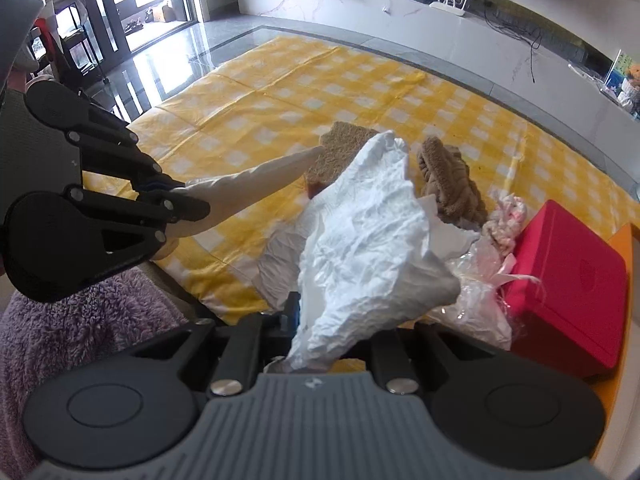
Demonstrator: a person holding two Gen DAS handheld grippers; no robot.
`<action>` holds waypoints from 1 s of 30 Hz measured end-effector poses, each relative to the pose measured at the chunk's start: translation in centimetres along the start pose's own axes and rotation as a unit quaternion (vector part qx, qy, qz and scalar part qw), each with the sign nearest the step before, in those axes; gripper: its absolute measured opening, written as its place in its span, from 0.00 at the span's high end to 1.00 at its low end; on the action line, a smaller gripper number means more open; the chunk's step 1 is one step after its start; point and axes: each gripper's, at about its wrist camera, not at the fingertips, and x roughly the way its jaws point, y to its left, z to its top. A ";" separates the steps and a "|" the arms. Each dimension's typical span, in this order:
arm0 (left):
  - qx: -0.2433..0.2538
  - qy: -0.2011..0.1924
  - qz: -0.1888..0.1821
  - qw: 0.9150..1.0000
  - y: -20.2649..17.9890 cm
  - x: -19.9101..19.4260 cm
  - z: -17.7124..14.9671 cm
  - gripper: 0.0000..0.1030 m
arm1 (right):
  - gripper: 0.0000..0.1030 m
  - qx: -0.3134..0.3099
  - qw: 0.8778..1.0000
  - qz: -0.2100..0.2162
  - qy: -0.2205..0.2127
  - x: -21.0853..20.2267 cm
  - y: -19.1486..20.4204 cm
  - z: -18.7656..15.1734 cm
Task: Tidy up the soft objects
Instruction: 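Carry the bath mitt with the left tool while the right tool carries the white cloth to the orange box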
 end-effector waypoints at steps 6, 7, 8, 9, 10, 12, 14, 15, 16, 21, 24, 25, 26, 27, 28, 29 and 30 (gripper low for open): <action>0.012 -0.026 0.003 1.000 -1.7 -3.1 1.4 0.96 | 0.89 -0.003 1.000 -0.014 -0.023 -4.1 -1.1 -1.2; 0.015 -0.031 0.001 0.999 -2.0 -3.6 1.8 0.96 | 0.89 -0.004 0.999 -0.018 -0.028 -4.8 -1.5 -1.3; 0.018 -0.036 0.000 0.999 -2.4 -4.1 2.2 0.96 | 0.89 -0.003 0.999 -0.020 -0.032 -5.6 -1.8 -1.5; 0.022 -0.041 -0.002 0.999 -2.8 -4.7 2.6 0.96 | 0.89 -0.001 0.999 -0.022 -0.035 -6.3 -2.1 -1.7; 0.026 -0.046 -0.005 0.999 -3.3 -5.2 3.0 0.96 | 0.89 0.001 0.999 -0.023 -0.039 -7.1 -2.6 -2.0; 0.035 -0.055 -0.011 0.998 -4.4 -6.1 3.9 0.96 | 0.89 0.006 0.999 -0.029 -0.044 -8.5 -3.4 -2.5; 0.047 -0.064 -0.020 0.997 -5.7 -6.8 4.9 0.96 | 0.89 0.009 0.998 -0.043 -0.047 -9.9 -4.5 -3.0; 0.053 -0.069 -0.025 0.996 -6.4 -7.1 5.4 0.96 | 0.89 0.011 0.998 -0.052 -0.047 -10.3 -5.0 -3.3; 0.058 -0.073 -0.030 0.995 -7.1 -7.4 5.9 0.96 | 0.89 0.014 0.997 -0.062 -0.046 -10.8 -5.7 -3.6; 0.084 -0.101 -0.061 0.989 -10.9 -8.3 8.9 0.96 | 0.89 0.037 0.993 -0.103 -0.044 -13.4 -9.4 -5.8; 0.099 -0.114 -0.083 0.985 -13.2 -8.3 10.8 0.96 | 0.89 0.058 0.989 -0.133 -0.040 -14.9 -11.7 -7.3; 0.102 -0.118 -0.094 0.983 -13.9 -8.1 11.5 0.96 | 0.89 0.065 0.987 -0.141 -0.038 -15.3 -12.5 -7.8; 0.105 -0.121 -0.104 0.982 -14.6 -8.1 12.1 0.96 | 0.89 0.073 0.986 -0.149 -0.035 -15.8 -13.5 -8.4; 0.109 -0.124 -0.115 0.980 -15.4 -7.9 12.9 0.96 | 0.89 0.080 0.984 -0.156 -0.033 -16.1 -14.3 -8.9; 0.112 -0.127 -0.125 0.978 -16.2 -7.8 13.6 0.96 | 0.89 0.086 0.982 -0.164 -0.030 -16.4 -15.2 -9.5; 0.116 -0.130 -0.133 0.976 -17.0 -7.6 14.3 0.96 | 0.89 0.092 0.981 -0.170 -0.027 -16.7 -16.0 -9.9; 0.120 -0.132 -0.140 0.974 -17.7 -7.4 14.9 0.96 | 0.89 0.098 0.979 -0.177 -0.023 -17.0 -16.9 -10.3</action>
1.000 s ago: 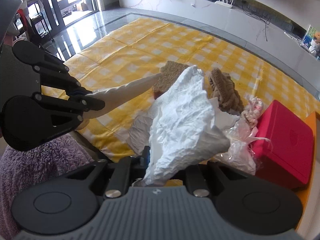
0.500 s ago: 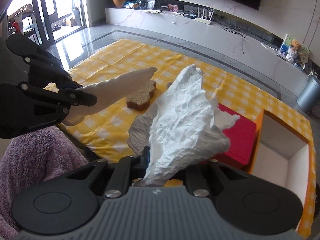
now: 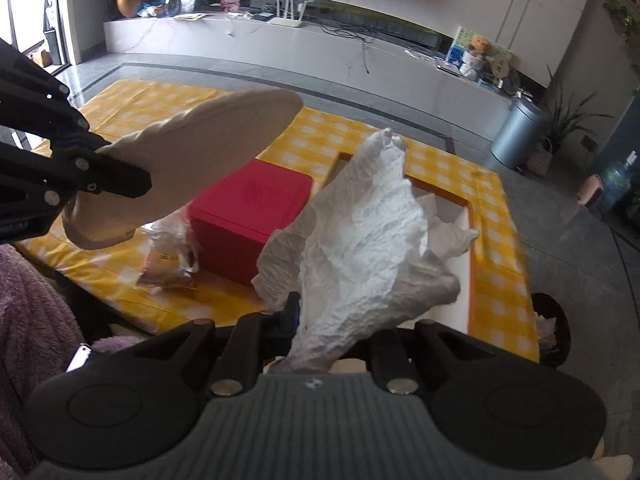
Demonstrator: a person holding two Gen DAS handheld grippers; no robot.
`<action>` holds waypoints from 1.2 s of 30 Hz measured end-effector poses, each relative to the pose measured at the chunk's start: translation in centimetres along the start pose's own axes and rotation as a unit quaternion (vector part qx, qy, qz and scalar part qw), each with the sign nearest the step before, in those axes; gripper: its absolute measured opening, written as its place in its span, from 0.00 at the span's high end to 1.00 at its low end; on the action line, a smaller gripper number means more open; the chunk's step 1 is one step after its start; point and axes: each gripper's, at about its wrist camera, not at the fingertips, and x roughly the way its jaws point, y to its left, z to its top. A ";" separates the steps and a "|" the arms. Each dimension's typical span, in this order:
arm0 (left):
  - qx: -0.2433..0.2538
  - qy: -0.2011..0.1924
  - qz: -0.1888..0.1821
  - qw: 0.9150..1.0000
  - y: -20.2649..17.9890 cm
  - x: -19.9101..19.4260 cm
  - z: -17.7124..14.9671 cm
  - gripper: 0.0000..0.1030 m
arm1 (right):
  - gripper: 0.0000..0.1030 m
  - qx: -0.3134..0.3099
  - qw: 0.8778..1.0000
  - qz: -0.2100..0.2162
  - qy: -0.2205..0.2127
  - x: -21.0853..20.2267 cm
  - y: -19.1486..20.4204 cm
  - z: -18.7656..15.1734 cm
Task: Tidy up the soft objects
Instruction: 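Carry the bath mitt with the left tool while the right tool carries the white cloth to the orange box, then open the left tool to drop the mitt into the box while the right tool releases the white cloth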
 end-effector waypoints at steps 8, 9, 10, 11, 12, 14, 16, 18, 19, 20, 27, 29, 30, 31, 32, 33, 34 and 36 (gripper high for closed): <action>0.013 0.013 -0.059 0.998 -3.6 6.4 3.5 0.96 | 0.89 0.044 0.998 -0.024 0.025 1.9 -6.0 -1.9; 0.012 0.019 -0.066 0.998 -3.8 7.3 3.7 0.96 | 0.89 0.047 0.998 -0.024 0.029 2.5 -6.3 -1.9; 0.010 0.025 -0.073 0.997 -3.9 8.2 3.8 0.96 | 0.89 0.050 0.998 -0.022 0.034 3.3 -6.4 -2.0; 0.008 0.032 -0.079 0.996 -4.0 9.1 3.8 0.96 | 0.89 0.051 0.998 -0.021 0.039 4.0 -6.6 -2.1; 0.006 0.040 -0.085 0.996 -4.1 10.0 3.8 0.96 | 0.89 0.051 0.997 -0.018 0.046 4.9 -6.8 -2.2; 0.000 0.062 -0.099 0.993 -4.2 11.8 3.8 0.96 | 0.88 0.049 0.997 -0.012 0.062 6.5 -7.1 -2.4; -0.007 0.084 -0.106 0.991 -4.3 13.6 3.6 0.96 | 0.88 0.048 0.996 -0.005 0.079 8.2 -7.6 -2.7; -0.010 0.099 -0.107 0.989 -4.1 15.3 3.2 0.96 | 0.87 0.049 0.994 0.005 0.093 9.6 -8.1 -3.0; -0.011 0.106 -0.108 0.988 -4.1 16.0 3.1 0.96 | 0.87 0.050 0.994 0.009 0.100 10.2 -8.3 -3.1; -0.013 0.112 -0.110 0.988 -4.0 16.7 2.9 0.96 | 0.87 0.051 0.993 0.014 0.108 10.8 -8.3 -3.2; -0.014 0.146 -0.118 0.982 -4.2 20.5 2.1 0.96 | 0.87 0.049 0.988 0.036 0.142 14.3 -8.9 -4.1; -0.010 0.153 -0.119 0.981 -4.3 21.2 1.9 0.96 | 0.87 0.045 0.987 0.036 0.153 15.2 -8.7 -4.4; -0.010 0.156 -0.120 0.980 -4.3 21.4 1.8 0.96 | 0.87 0.042 0.986 0.034 0.159 15.6 -8.7 -4.5; -0.011 0.158 -0.122 0.980 -4.4 21.5 1.8 0.96 | 0.87 0.041 0.985 0.032 0.162 16.0 -8.7 -4.7; -0.011 0.160 -0.123 0.979 -4.3 21.7 1.7 0.96 | 0.87 0.046 0.985 0.034 0.164 16.3 -8.8 -4.7; -0.010 0.162 -0.124 0.979 -4.3 21.8 1.7 0.96 | 0.87 0.051 0.984 0.037 0.168 16.6 -8.9 -4.7; -0.010 0.163 -0.124 0.979 -4.3 22.0 1.7 0.96 | 0.86 0.053 0.983 0.037 0.170 17.0 -9.0 -4.7; -0.011 0.165 -0.126 0.978 -4.3 22.3 1.9 0.96 | 0.85 0.052 0.983 0.036 0.173 17.4 -8.9 -4.8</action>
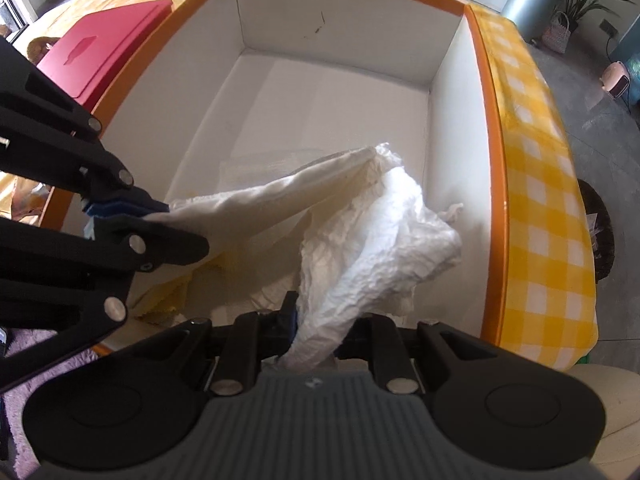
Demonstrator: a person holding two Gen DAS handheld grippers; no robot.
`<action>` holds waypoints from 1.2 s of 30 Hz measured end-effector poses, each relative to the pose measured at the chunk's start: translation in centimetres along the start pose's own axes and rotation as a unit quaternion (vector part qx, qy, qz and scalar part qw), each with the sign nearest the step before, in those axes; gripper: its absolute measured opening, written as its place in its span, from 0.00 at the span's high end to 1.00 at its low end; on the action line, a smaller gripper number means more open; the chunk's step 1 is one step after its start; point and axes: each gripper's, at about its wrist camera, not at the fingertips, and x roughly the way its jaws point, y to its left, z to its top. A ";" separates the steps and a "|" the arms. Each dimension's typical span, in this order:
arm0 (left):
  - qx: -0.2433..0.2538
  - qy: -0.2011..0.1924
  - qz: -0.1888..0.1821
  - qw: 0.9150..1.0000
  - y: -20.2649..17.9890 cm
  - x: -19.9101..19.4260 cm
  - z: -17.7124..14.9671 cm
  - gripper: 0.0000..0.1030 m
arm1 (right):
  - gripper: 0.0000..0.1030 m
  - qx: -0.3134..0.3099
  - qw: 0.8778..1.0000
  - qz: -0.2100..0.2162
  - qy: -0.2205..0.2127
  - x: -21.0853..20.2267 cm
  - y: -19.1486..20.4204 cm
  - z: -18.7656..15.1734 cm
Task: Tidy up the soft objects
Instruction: 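Open the left tool to drop the mitt into the box while the right tool releases the white cloth, then withdraw both open tools from the box back toward the remaining pile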
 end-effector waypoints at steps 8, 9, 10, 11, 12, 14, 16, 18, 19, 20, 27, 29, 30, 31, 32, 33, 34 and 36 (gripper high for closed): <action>-0.005 -0.005 -0.005 1.000 0.0 -0.1 -0.1 0.94 | 0.65 -0.005 1.000 -0.022 0.012 -0.1 0.2 0.1; -0.006 -0.009 -0.006 1.000 0.0 -0.3 -0.1 0.93 | 0.62 -0.004 1.000 -0.026 0.013 -0.3 0.2 0.1; -0.007 -0.013 -0.006 1.000 0.0 -0.5 -0.1 0.92 | 0.62 -0.003 1.000 -0.025 0.014 -0.5 0.2 0.2; -0.008 -0.018 -0.005 1.000 0.0 -0.8 -0.1 0.92 | 0.60 -0.002 1.000 -0.024 0.016 -0.7 0.1 0.2; -0.009 -0.021 -0.004 1.000 -0.1 -1.0 0.0 0.91 | 0.59 -0.003 1.000 -0.026 0.016 -0.9 0.2 0.3; -0.011 -0.027 -0.001 1.000 -0.1 -1.6 -0.1 0.85 | 0.52 -0.011 0.999 -0.036 0.015 -1.4 0.3 0.2; -0.009 -0.033 0.000 0.999 -0.2 -2.4 -0.1 0.82 | 0.46 -0.014 0.998 -0.054 0.015 -2.0 0.4 0.3; -0.007 -0.039 0.001 0.999 -0.4 -3.1 -0.3 0.79 | 0.46 -0.011 0.998 -0.055 0.017 -2.6 0.2 0.2; -0.005 -0.042 0.001 0.999 -0.4 -3.6 -0.5 0.78 | 0.46 -0.010 0.998 -0.057 0.017 -3.0 0.2 0.2; -0.004 -0.045 0.004 0.999 -0.6 -4.0 -0.5 0.78 | 0.46 -0.009 0.998 -0.060 0.017 -3.3 0.2 0.2; -0.002 -0.079 0.013 0.997 -1.3 -7.8 -1.5 0.77 | 0.34 -0.010 0.997 -0.079 -0.004 -6.5 0.7 -0.5; -0.003 -0.089 0.018 0.996 -1.4 -8.9 -2.0 0.77 | 0.33 -0.011 0.996 -0.086 -0.016 -7.6 1.0 -0.8; -0.003 -0.094 0.020 0.995 -1.4 -9.5 -2.4 0.77 | 0.33 -0.010 0.996 -0.089 -0.019 -8.0 1.2 -0.9; -0.003 -0.098 0.022 0.995 -1.5 -10.1 -2.7 0.77 | 0.33 -0.009 0.996 -0.091 -0.024 -8.5 1.4 -1.1; -0.003 -0.103 0.025 0.994 -1.5 -10.6 -3.0 0.77 | 0.33 -0.007 0.995 -0.093 -0.030 -9.0 1.6 -1.3; -0.003 -0.108 0.031 0.994 -1.6 -11.2 -3.4 0.77 | 0.33 -0.005 0.995 -0.096 -0.037 -9.4 1.8 -1.4; -0.002 -0.115 0.038 0.993 -1.7 -11.8 -3.8 0.77 | 0.33 -0.001 0.994 -0.099 -0.044 -10.0 2.0 -1.5; 0.000 -0.127 0.055 0.990 -1.8 -12.8 -4.5 0.77 | 0.33 0.007 0.993 -0.102 -0.060 -10.9 2.5 -1.9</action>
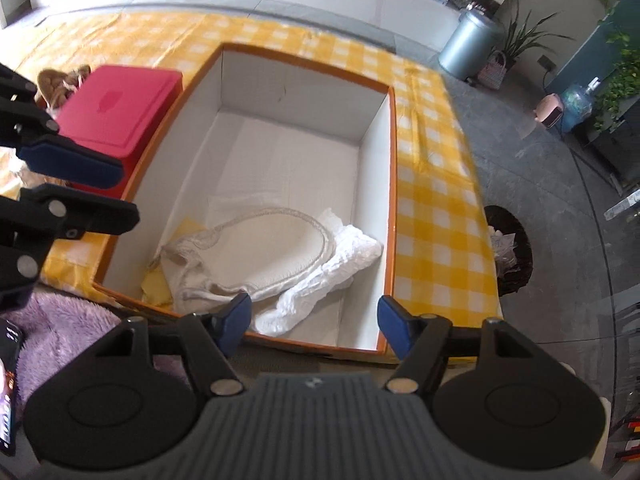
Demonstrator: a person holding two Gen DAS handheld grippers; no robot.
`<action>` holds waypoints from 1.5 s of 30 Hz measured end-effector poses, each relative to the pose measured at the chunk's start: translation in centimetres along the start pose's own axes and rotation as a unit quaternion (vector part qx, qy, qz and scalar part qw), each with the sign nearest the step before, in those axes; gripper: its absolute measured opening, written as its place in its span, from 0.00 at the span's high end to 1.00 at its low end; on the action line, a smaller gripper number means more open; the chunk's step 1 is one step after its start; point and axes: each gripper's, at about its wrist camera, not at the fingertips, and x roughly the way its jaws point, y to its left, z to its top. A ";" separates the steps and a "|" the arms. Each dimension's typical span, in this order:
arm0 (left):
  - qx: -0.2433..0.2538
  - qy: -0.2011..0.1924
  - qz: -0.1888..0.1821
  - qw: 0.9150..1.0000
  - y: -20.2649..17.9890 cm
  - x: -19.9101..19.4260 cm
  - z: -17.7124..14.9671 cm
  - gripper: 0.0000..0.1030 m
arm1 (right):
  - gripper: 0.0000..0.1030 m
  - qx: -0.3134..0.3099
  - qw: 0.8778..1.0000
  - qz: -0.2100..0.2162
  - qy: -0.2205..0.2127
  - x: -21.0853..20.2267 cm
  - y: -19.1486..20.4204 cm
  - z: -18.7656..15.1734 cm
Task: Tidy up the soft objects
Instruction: 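Withdraw both open tools from the box back toward the remaining pile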
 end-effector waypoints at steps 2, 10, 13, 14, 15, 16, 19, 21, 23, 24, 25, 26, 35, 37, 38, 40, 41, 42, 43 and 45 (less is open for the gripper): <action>0.003 -0.012 0.016 1.000 0.1 -1.2 -0.7 0.77 | 0.33 0.011 1.000 0.000 -0.015 -0.9 0.4 -0.2; 0.006 -0.038 0.065 0.997 1.1 -4.9 -4.0 0.77 | 0.33 0.041 0.996 0.025 -0.070 -3.9 3.8 -1.0; 0.003 -0.041 0.079 0.996 2.1 -6.0 -5.5 0.77 | 0.33 0.048 0.994 0.043 -0.085 -4.5 5.6 -1.3; 0.000 -0.041 0.085 0.996 2.5 -6.3 -6.0 0.77 | 0.33 0.050 0.994 0.048 -0.090 -4.7 6.5 -1.4; -0.003 -0.041 0.090 0.995 3.0 -6.7 -6.6 0.77 | 0.33 0.050 0.993 0.054 -0.093 -4.7 7.2 -1.5; -0.008 -0.041 0.094 0.995 3.4 -7.0 -7.2 0.77 | 0.33 0.050 0.992 0.059 -0.095 -4.6 7.9 -1.6; -0.026 -0.038 0.105 0.993 4.8 -7.7 -8.7 0.77 | 0.33 0.051 0.991 0.077 -0.102 -4.5 10.3 -1.5; -0.037 -0.036 0.113 0.992 5.8 -8.1 -9.8 0.77 | 0.33 0.053 0.989 0.089 -0.104 -4.3 11.6 -1.5; -0.053 -0.038 0.118 0.991 6.8 -8.8 -11.2 0.77 | 0.33 0.055 0.988 0.103 -0.106 -4.0 12.8 -1.5; -0.061 -0.038 0.121 0.990 7.4 -9.0 -11.7 0.77 | 0.34 0.055 0.987 0.107 -0.109 -4.0 13.5 -1.5; -0.070 -0.037 0.125 0.989 7.9 -9.3 -12.5 0.77 | 0.34 0.052 0.986 0.110 -0.112 -3.9 14.3 -1.6; -0.077 -0.037 0.129 0.988 8.5 -9.5 -13.1 0.77 | 0.34 0.049 0.986 0.113 -0.112 -3.7 15.0 -1.6; -0.130 -0.027 0.131 0.982 11.8 -10.8 -18.1 0.77 | 0.43 0.017 0.984 0.145 -0.102 -1.7 20.1 -0.9; -0.139 -0.020 0.131 0.981 12.4 -10.5 -19.0 0.77 | 0.43 0.003 0.984 0.147 -0.102 -1.5 20.9 -0.6; -0.143 -0.016 0.130 0.981 12.7 -10.3 -19.3 0.77 | 0.43 -0.005 0.984 0.147 -0.103 -1.5 21.3 -0.3; -0.148 -0.011 0.128 0.981 13.2 -10.0 -19.6 0.77 | 0.43 -0.028 0.983 0.144 -0.108 -1.6 22.3 0.3; -0.149 -0.009 0.126 0.981 13.3 -9.9 -19.7 0.77 | 0.43 -0.040 0.983 0.142 -0.111 -1.8 22.8 0.6; -0.149 -0.008 0.124 0.981 13.5 -9.7 -19.7 0.77 | 0.43 -0.051 0.982 0.140 -0.114 -1.9 23.2 0.9; -0.149 -0.008 0.122 0.981 13.7 -9.6 -19.7 0.77 | 0.43 -0.063 0.981 0.139 -0.118 -1.9 23.6 1.4; -0.150 -0.007 0.117 0.982 14.0 -9.3 -19.7 0.77 | 0.43 -0.086 0.979 0.133 -0.125 -2.1 24.4 2.2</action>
